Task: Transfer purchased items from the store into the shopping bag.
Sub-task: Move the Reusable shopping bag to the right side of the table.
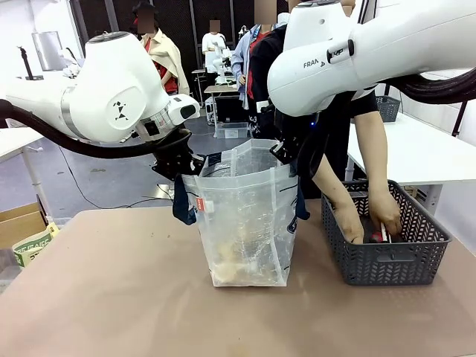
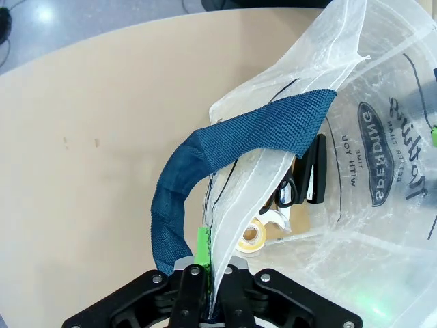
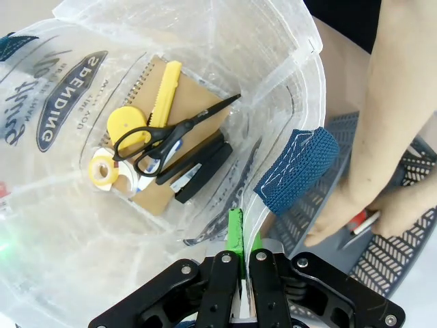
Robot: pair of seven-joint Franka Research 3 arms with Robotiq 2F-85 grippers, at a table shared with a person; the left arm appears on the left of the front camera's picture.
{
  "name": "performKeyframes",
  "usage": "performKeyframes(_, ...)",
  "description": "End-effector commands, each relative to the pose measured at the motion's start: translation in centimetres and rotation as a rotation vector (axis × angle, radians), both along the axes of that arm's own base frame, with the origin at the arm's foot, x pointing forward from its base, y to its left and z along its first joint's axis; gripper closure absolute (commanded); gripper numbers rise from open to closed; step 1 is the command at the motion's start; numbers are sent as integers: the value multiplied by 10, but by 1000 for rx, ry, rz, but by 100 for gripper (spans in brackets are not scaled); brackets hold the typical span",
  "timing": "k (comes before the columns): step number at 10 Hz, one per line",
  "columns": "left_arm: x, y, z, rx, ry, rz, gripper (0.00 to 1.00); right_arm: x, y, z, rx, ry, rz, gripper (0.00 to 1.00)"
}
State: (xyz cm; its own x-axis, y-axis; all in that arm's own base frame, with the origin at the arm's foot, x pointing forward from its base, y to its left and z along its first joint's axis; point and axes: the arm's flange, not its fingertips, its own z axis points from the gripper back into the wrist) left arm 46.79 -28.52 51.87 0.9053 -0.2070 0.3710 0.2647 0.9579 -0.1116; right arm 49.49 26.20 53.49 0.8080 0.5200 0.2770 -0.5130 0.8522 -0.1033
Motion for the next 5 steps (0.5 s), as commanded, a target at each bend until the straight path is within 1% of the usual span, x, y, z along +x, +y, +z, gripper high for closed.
performKeyframes(1,0,1,1,-1,-1,2,100,0,-1,0,1,0,-2,100)
performKeyframes(5,0,1,1,-1,-1,2,100,0,-1,0,1,0,-2,100)
